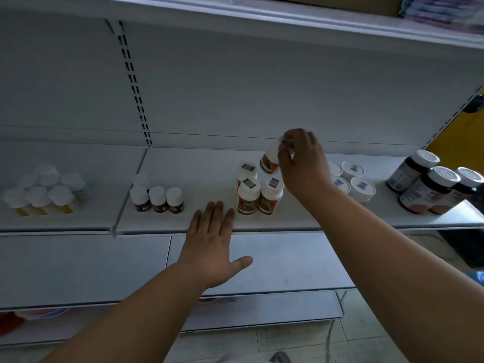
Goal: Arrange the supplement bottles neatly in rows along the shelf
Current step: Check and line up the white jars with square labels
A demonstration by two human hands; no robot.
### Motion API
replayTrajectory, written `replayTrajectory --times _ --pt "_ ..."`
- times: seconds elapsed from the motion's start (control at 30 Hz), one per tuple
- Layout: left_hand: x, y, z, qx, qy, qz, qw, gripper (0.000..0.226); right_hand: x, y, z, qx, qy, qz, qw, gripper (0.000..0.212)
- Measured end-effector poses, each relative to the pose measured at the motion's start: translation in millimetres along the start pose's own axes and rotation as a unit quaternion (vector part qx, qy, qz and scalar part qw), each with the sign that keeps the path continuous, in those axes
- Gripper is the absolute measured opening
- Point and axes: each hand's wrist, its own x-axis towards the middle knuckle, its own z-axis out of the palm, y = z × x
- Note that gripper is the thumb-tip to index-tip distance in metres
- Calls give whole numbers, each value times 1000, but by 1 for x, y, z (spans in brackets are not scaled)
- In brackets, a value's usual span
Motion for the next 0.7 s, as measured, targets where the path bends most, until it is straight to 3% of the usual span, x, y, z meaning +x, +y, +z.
replayTrajectory --times 0.07,0.17,0.2,0.23,0.33,0.4,0.47,0.53,0.7 --pt "-1 0 -1 -3 -2 1 1000 111 -9 -7 -18 102 61 -18 993 23" --pt "0 0 -1 -6 1 1 1000 111 -26 -20 -37 245 35 30 968 20" --pt "0 0 0 -7 0 3 1000 111 -32 -26 -41 322 20 65 944 19" --pt "0 0 0 -7 0 3 1000 111 -38 -31 -45 423 4 115 899 19" --pt "-1 -1 0 -7 1 2 1000 112 -55 -40 -53 690 -73 265 670 29" --pt "-1 -1 0 -11 1 2 1000 112 -67 -40 -54 750 -155 302 567 45" --pt "0 -1 1 -15 4 -1 1000 111 -79 -38 -52 785 -234 295 491 50" --pt "1 -1 3 -18 9 -1 1000 111 -90 -39 -48 790 -279 290 463 53" --pt "0 -2 4 -28 21 0 999 113 -105 -42 -48 749 -324 304 492 59"
